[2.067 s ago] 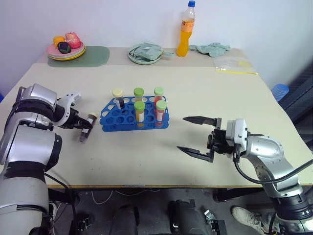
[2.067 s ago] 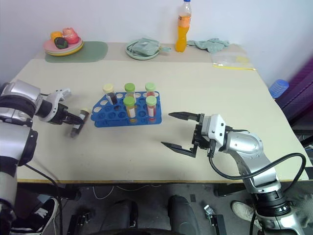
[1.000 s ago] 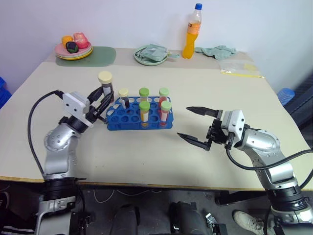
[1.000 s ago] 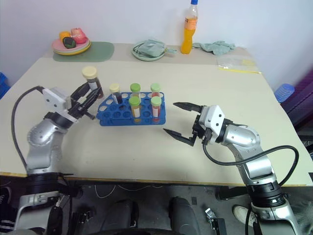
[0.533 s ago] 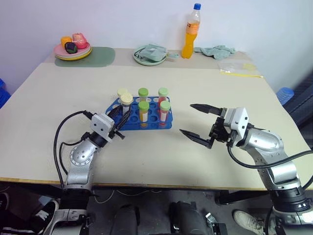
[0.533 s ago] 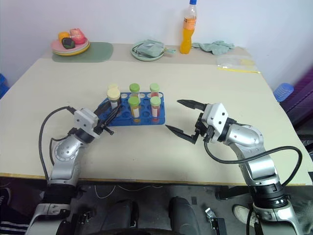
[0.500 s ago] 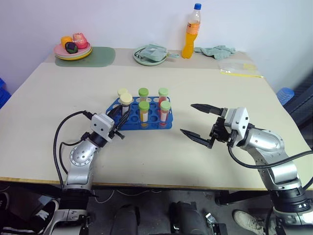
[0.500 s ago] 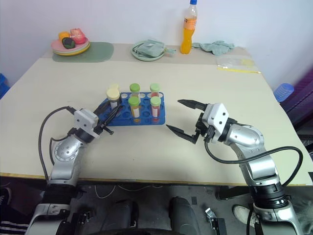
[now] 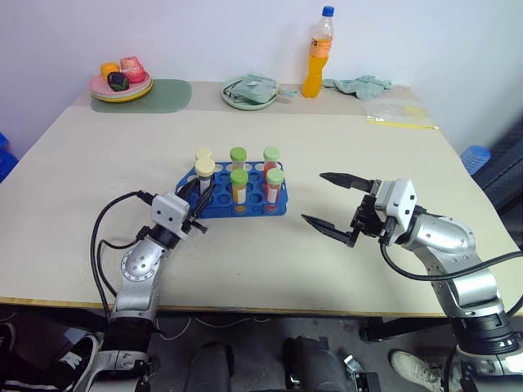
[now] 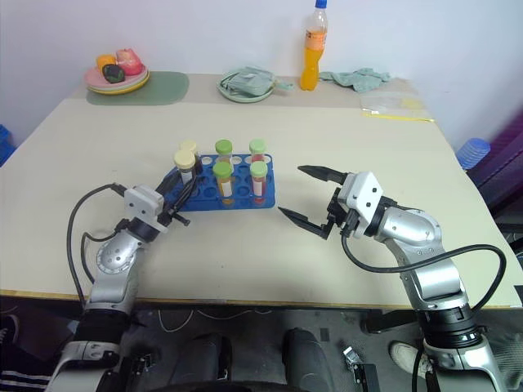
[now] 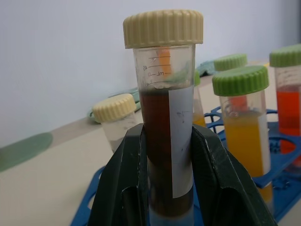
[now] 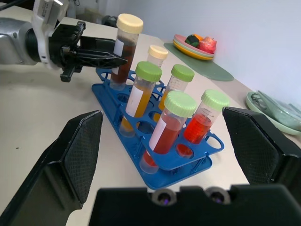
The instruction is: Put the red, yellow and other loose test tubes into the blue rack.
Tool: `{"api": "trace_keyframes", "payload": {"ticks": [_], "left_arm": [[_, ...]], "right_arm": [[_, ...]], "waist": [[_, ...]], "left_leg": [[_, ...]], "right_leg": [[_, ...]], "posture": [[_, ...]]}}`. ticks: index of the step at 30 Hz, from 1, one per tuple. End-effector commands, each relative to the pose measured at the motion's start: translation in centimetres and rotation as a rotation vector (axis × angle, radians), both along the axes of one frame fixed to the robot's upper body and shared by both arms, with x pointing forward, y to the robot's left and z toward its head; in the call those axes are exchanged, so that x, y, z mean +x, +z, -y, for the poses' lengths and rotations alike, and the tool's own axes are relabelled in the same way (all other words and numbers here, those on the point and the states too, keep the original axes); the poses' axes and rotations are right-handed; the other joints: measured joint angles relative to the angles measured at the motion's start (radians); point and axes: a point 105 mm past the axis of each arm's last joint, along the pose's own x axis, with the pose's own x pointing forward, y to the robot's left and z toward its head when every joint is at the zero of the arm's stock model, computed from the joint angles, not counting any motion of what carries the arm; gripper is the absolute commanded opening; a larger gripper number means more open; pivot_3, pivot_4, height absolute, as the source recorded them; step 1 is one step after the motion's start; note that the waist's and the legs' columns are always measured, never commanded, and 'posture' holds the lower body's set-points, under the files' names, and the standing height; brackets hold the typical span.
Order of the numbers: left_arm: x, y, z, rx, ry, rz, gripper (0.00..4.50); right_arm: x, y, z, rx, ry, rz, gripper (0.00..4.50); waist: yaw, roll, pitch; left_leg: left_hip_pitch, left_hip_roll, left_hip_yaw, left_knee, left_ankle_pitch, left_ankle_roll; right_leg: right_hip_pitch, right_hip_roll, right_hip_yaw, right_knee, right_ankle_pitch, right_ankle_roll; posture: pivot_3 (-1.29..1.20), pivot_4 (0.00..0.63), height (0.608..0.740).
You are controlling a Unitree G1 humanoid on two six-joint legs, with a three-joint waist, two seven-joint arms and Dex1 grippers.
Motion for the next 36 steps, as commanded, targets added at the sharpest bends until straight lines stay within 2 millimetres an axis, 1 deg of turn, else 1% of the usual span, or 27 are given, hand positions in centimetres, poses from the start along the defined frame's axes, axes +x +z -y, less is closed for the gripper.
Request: {"api": "trace_keyframes", "payload": {"ticks": [1,4,7,10,12,13,15,17,18,22,23,25,27,28,31,33,36], "left_arm": [[-0.1,-0.6,-0.1,-0.052,0.006,-0.039,0.75],[-0.2,-0.9,-0.1,-0.059,-0.005,-0.050,0.75],[0.1,-1.3,-0.9,-0.152,0.021,-0.090,0.75],[0.1,-1.3,-1.1,-0.246,-0.019,-0.140,0.75],[-0.2,-1.1,-0.5,-0.237,-0.078,-0.150,1.79],[-0.3,-1.0,-0.6,-0.243,-0.078,-0.147,2.18],[-0.5,-0.6,-0.7,-0.240,-0.100,-0.148,3.15],[-0.8,-0.1,-0.9,-0.224,-0.117,-0.140,4.23],[-1.0,0.4,-1.2,-0.217,-0.125,-0.130,4.38],[-2.2,2.5,-3.9,-0.218,-0.149,-0.113,4.38],[-2.3,2.7,-4.2,-0.216,-0.158,-0.113,4.38],[-2.5,3.2,-5.4,-0.157,-0.178,-0.129,4.38],[-2.8,3.7,-6.3,-0.144,-0.240,-0.183,4.38],[-2.9,3.9,-6.6,-0.141,-0.259,-0.199,4.38],[-3.2,4.8,-7.9,-0.027,-0.367,-0.245,4.38],[-3.7,4.9,-8.2,0.061,-0.448,-0.290,4.38],[-4.0,4.9,-8.5,0.121,-0.521,-0.334,4.38]], "right_arm": [[-0.3,1.6,0.0,0.002,0.001,0.072,4.50],[-0.2,1.6,-0.1,0.001,0.000,0.075,4.50],[-0.1,1.6,-0.1,0.000,-0.003,0.078,4.50],[-0.1,1.5,-0.1,-0.007,-0.005,0.085,4.50],[0.0,1.5,-0.1,-0.006,-0.007,0.085,4.50],[0.0,1.5,-0.2,-0.006,-0.007,0.085,4.50],[0.1,1.4,-0.2,-0.001,-0.011,0.086,4.50],[0.2,1.4,-0.2,0.001,-0.012,0.086,4.50],[0.3,1.3,-0.3,0.002,-0.011,0.086,4.50],[0.4,1.3,-0.6,0.011,-0.004,0.088,4.50],[0.4,1.3,-0.7,0.012,-0.003,0.088,4.50],[0.6,1.2,-0.7,0.014,0.001,0.088,4.50],[0.8,1.1,-0.7,0.013,0.004,0.090,4.50],[0.8,1.1,-0.7,0.013,0.005,0.091,4.50],[0.8,1.4,-0.5,0.016,-0.005,0.111,4.50],[0.7,1.4,-0.4,0.019,-0.015,0.118,4.50],[0.5,1.1,-0.2,0.027,-0.029,0.107,4.50]], "waist": [[0.000,0.000,0.000],[0.000,0.000,0.000],[0.000,0.000,0.000],[-0.001,0.000,0.000],[-0.001,0.000,0.000],[-0.001,0.000,0.000],[-0.001,0.000,0.000],[-0.001,0.000,0.000],[-0.002,0.000,0.000],[-0.011,0.000,0.000],[-0.014,0.000,0.000],[-0.020,0.001,0.000],[-0.022,0.001,0.000],[-0.022,0.001,0.000],[-0.021,0.001,0.001],[-0.022,0.001,0.001],[-0.022,0.002,0.001]], "left_leg": [[0.000,0.000,0.000,0.000,0.000,0.000],[0.000,0.000,0.000,0.000,0.000,0.000],[0.000,0.000,0.000,0.000,0.000,0.000],[0.000,0.000,0.000,0.000,0.000,0.000],[0.000,0.000,0.000,0.000,0.000,0.000],[0.000,0.000,-0.001,0.000,0.000,0.000],[0.000,0.000,-0.001,0.000,0.000,0.000],[0.000,0.000,-0.001,0.000,0.000,0.000],[0.000,0.000,-0.001,0.000,0.000,0.000],[0.000,0.001,-0.001,-0.001,0.000,0.000],[0.000,0.001,-0.001,-0.001,0.000,0.000],[0.001,0.001,-0.001,-0.001,0.000,0.000],[0.000,0.001,-0.001,-0.001,0.000,0.000],[0.000,0.001,-0.001,-0.001,0.000,0.000],[0.001,0.001,-0.001,-0.002,0.000,0.000],[0.001,0.001,-0.001,-0.002,0.000,0.000],[0.000,0.001,0.000,-0.002,0.000,0.000]], "right_leg": [[0.000,0.000,0.000,0.000,0.000,0.000],[0.000,0.000,0.000,0.000,0.000,0.000],[0.000,0.000,0.000,0.000,0.000,0.000],[0.000,0.000,0.000,0.000,0.000,0.000],[0.000,0.000,0.000,0.000,0.000,0.000],[0.000,0.000,0.000,0.000,0.000,0.000],[0.000,0.000,0.000,0.000,0.000,0.000],[0.000,0.000,0.000,0.000,0.000,0.000],[0.000,0.000,0.000,0.000,0.000,0.000],[0.000,0.001,0.000,0.000,-0.001,-0.001],[0.000,0.001,0.000,0.000,-0.001,-0.002],[0.000,0.001,0.000,0.000,-0.002,-0.003],[0.000,0.001,0.000,0.000,-0.002,-0.004],[0.000,0.001,0.000,0.000,-0.002,-0.004],[0.000,0.001,0.000,0.000,-0.002,-0.004],[0.000,0.001,-0.001,0.000,-0.003,-0.004],[-0.001,0.001,-0.001,-0.001,-0.003,-0.004]], "posture": [[0.00,0.150,0.740],[0.00,0.150,0.740],[0.00,0.150,0.740],[0.00,0.150,0.740],[0.00,0.150,0.740],[0.00,0.150,0.740],[0.00,0.150,0.740],[0.00,0.150,0.740],[0.00,0.150,0.740],[0.00,0.150,0.740],[0.00,0.150,0.740],[0.00,0.150,0.740],[0.00,0.150,0.740],[0.00,0.150,0.740],[0.00,0.150,0.740],[0.00,0.150,0.740],[0.00,0.150,0.740]]}}
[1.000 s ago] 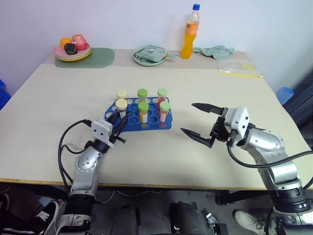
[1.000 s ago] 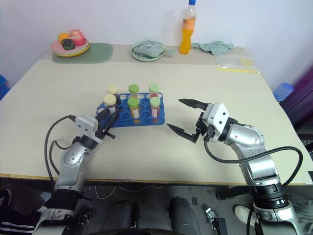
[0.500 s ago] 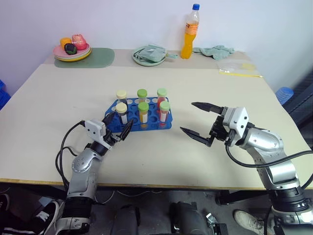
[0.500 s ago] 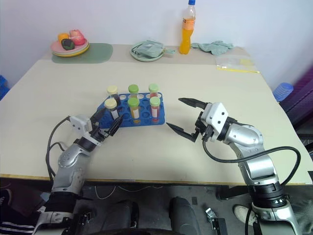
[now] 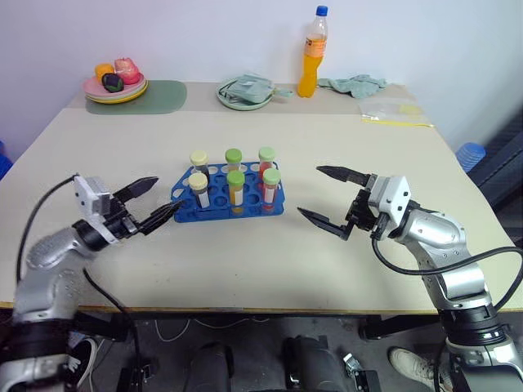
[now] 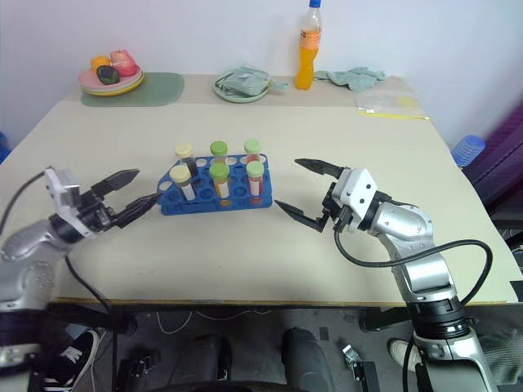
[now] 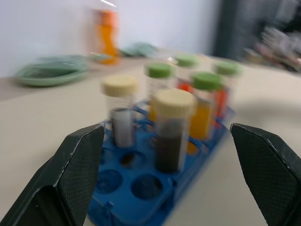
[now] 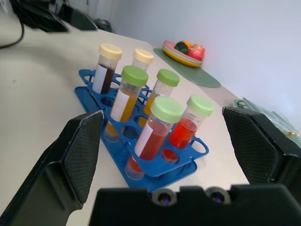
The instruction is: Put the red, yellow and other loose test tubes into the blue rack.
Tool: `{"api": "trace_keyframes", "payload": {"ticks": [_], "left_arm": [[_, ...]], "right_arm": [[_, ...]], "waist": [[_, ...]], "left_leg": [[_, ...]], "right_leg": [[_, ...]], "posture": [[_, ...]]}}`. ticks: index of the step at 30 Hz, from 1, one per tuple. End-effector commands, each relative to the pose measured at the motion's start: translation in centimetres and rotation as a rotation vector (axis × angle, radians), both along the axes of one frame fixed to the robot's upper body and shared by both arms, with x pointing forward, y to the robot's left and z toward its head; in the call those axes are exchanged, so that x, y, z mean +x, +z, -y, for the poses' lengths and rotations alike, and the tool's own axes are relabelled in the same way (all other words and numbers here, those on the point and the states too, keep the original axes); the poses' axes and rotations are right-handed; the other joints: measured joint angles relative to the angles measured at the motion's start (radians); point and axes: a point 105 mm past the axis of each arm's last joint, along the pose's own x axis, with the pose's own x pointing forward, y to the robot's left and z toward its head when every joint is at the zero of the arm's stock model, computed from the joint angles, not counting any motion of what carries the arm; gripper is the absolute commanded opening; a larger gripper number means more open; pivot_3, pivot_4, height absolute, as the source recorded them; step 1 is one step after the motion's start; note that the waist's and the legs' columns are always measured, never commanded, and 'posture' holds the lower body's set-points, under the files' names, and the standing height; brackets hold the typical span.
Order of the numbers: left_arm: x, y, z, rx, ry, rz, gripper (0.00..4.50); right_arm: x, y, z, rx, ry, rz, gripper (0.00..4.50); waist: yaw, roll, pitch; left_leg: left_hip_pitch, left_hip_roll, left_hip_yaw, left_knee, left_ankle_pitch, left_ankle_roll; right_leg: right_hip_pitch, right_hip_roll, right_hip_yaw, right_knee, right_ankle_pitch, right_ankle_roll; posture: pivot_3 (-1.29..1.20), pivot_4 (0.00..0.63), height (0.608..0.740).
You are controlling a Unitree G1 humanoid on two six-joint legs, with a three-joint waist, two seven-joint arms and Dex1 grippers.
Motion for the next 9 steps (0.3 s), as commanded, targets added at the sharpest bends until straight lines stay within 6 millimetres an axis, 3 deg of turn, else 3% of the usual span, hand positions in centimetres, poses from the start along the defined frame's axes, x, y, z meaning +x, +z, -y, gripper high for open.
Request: {"api": "trace_keyframes", "payload": {"ticks": [1,6,9], "left_arm": [[-0.7,0.4,-0.2,0.024,-0.106,-0.031,4.38],[-1.9,-0.1,0.1,0.067,-0.213,-0.096,4.38],[-1.6,-0.5,0.2,0.084,-0.221,-0.074,4.38]], "right_arm": [[-0.5,0.7,0.2,0.020,-0.012,0.038,4.50],[-0.9,0.4,0.5,0.007,-0.006,0.015,4.50],[-0.9,0.3,0.8,-0.009,-0.014,0.011,4.50]], "waist": [[0.001,0.000,0.000],[-0.001,0.000,0.000],[-0.001,0.000,0.000]], "left_leg": [[0.000,0.000,0.000,0.000,0.000,0.000],[-0.001,0.000,0.000,0.000,0.000,0.000],[0.000,0.000,0.000,0.000,0.000,0.000]], "right_leg": [[0.000,0.000,0.000,0.000,0.000,0.000],[-0.001,0.000,0.000,0.000,0.000,0.000],[-0.001,0.000,0.000,0.000,0.000,0.000]], "posture": [[0.00,0.150,0.740],[0.00,0.150,0.740],[0.00,0.150,0.740]]}}
